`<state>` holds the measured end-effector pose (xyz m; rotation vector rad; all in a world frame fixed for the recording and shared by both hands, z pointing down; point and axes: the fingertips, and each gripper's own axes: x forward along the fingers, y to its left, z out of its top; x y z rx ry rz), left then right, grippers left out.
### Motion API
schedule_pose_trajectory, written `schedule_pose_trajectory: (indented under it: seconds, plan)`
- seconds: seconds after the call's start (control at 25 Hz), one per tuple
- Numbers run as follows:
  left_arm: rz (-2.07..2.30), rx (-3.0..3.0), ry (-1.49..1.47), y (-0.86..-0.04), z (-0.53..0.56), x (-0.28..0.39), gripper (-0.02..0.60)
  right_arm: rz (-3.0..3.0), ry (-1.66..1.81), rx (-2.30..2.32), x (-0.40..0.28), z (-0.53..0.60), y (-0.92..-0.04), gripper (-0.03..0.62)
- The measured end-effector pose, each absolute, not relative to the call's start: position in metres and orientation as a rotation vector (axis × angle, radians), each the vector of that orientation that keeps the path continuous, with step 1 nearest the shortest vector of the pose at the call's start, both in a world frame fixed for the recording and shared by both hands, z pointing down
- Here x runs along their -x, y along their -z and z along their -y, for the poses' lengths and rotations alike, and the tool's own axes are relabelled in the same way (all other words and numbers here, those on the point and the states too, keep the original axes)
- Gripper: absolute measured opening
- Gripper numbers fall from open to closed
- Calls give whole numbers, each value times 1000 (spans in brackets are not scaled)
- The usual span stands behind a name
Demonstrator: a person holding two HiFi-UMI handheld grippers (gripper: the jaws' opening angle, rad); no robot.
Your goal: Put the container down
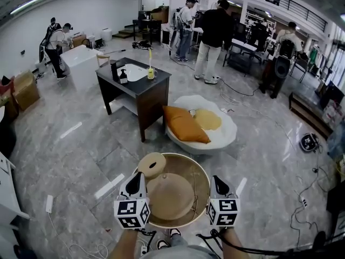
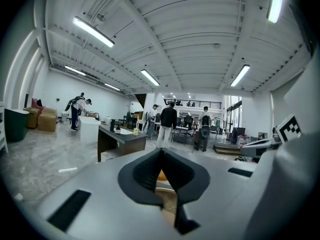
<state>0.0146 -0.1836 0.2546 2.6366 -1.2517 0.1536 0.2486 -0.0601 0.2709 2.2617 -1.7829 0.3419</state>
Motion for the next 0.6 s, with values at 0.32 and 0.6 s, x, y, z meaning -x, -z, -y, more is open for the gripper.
schedule_pose_trajectory:
  seconds: [0.32, 0.6]
  plan:
    - [1247, -2630, -171, -260, 180, -20, 5, 1786, -362, -2245, -251, 58, -276, 5]
    - [1253, -2623, -192, -263, 182, -21, 5, 1782, -379, -2240, -254, 59, -279, 5]
